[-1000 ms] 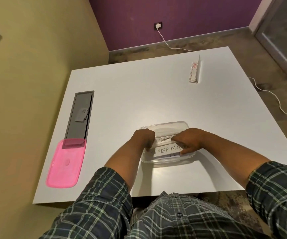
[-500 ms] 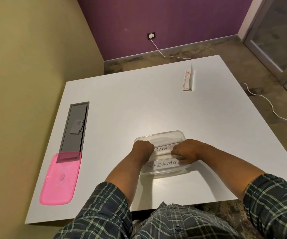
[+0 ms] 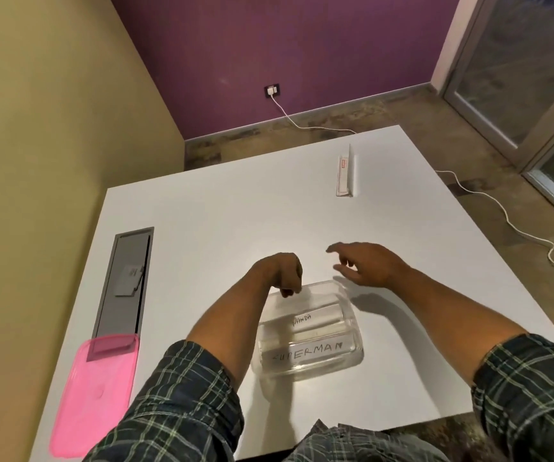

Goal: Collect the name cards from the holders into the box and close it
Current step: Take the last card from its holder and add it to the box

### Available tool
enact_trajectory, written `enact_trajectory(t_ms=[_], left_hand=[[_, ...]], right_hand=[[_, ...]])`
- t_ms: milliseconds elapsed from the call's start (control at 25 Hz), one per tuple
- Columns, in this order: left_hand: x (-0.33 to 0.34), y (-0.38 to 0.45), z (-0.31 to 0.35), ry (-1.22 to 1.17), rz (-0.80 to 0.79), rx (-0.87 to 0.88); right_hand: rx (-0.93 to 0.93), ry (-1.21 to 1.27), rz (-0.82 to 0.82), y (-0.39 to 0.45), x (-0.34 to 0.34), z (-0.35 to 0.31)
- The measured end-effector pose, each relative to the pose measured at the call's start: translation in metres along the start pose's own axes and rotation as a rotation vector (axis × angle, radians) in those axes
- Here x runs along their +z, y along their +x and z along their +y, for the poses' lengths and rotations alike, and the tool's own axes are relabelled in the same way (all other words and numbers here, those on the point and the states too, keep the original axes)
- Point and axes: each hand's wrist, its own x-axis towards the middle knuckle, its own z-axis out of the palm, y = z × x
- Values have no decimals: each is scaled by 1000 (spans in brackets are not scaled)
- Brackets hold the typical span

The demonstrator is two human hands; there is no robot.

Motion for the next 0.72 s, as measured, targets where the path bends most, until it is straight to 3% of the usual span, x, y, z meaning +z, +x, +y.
enact_trajectory(t_ms=[80, 280, 480, 720], left_hand=[[-19, 14, 7, 53, 143, 8], [-47, 54, 26, 95, 366, -2], [-67, 114, 49, 85, 452, 30], [-81, 196, 71, -312, 491, 64]], right_hand=[[160, 9, 29, 10, -15, 23], [501, -39, -92, 46, -41, 75], [590, -9, -146, 81, -54, 122], [676, 138, -127, 130, -46, 184]])
